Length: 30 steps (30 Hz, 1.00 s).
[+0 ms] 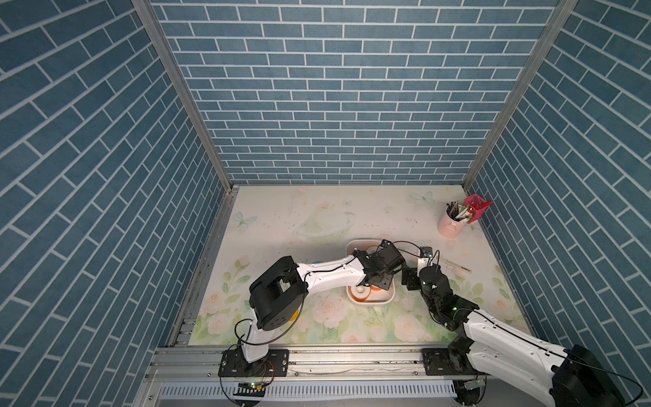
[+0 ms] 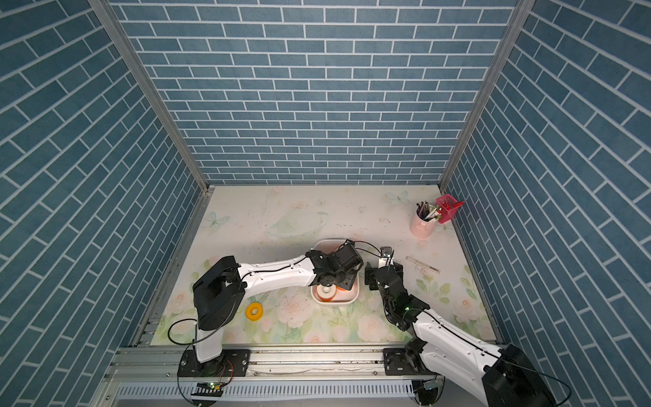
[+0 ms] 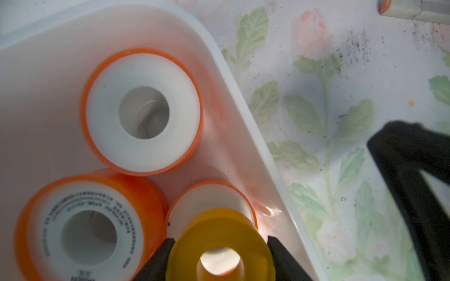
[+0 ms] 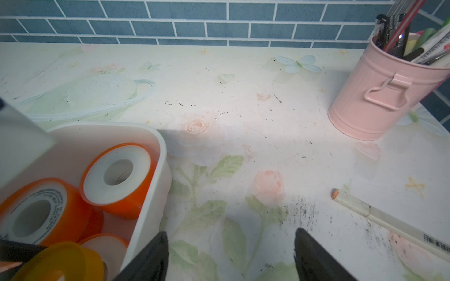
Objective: Put the sealing tape into the storage box
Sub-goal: Place the sealing tape in the storage box.
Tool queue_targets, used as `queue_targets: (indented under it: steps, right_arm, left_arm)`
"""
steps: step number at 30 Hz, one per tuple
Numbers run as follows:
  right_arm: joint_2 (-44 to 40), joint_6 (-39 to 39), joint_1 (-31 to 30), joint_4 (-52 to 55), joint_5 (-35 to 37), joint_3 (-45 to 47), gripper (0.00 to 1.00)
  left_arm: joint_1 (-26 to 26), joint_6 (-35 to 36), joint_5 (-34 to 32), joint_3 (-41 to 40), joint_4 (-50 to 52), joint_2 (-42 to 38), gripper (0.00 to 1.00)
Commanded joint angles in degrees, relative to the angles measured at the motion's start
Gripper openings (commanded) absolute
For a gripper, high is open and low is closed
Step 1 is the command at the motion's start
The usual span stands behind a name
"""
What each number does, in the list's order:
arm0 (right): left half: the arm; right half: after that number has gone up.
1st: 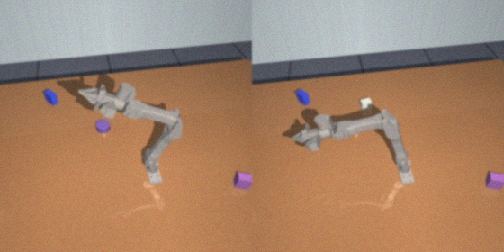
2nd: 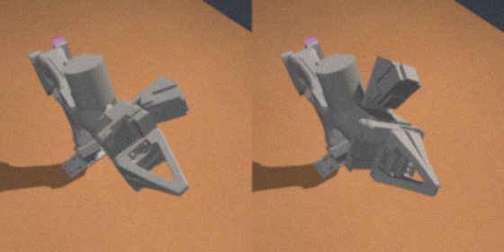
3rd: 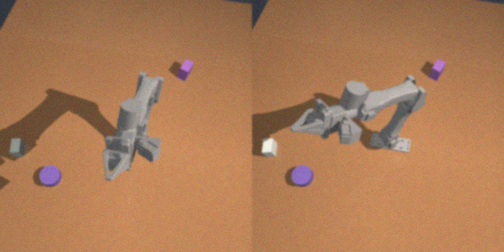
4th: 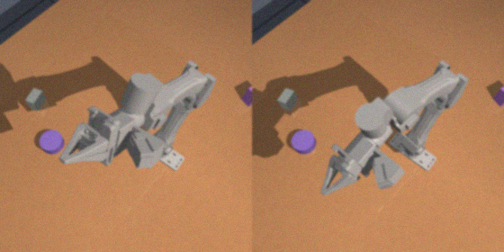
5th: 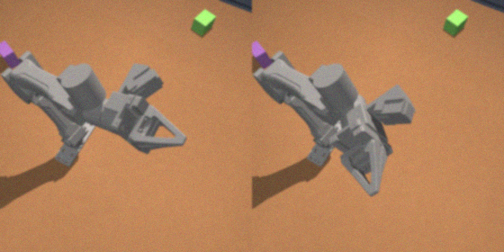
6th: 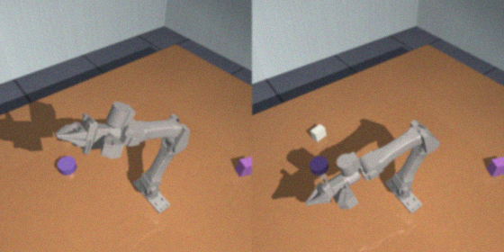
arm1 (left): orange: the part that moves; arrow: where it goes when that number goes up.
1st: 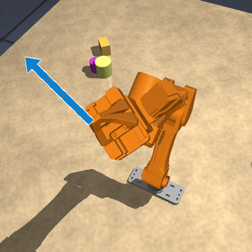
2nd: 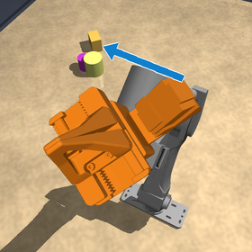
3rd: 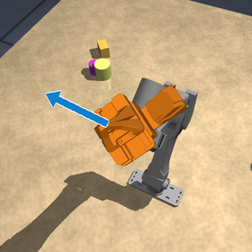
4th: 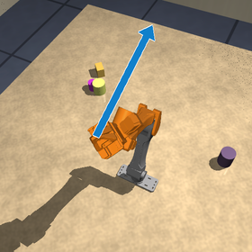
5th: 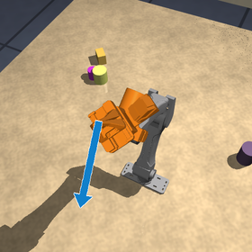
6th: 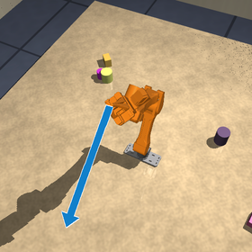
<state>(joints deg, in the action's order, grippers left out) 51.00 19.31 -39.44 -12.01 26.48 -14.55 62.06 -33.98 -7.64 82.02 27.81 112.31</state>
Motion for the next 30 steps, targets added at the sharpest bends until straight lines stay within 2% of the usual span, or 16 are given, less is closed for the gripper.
queue_targets:
  steps: [1, 15, 22, 30]
  right_arm:
    - [0.45, 1.34, 0.24, -0.05, -0.46, 0.13, 0.81]
    - [0.8, 1.21, 0.16, -0.34, -0.97, 0.07, 0.81]
    - [0.68, 1.18, 0.24, -0.38, -0.96, 0.13, 0.81]
    - [0.5, 1.08, 0.24, -0.09, -0.95, 0.04, 0.81]
  left_arm:
    - [-0.36, -0.26, 0.31, -0.46, -0.59, 1.21, 0.64]
    - [-0.47, -0.32, -0.71, 0.57, 0.47, 1.12, 0.7]
    - [-0.41, -0.61, -1.1, 0.27, 1.24, -2.15, 0.72]
    - [-0.51, -0.92, -4.91, -1.4, 3.53, -8.81, 0.73]
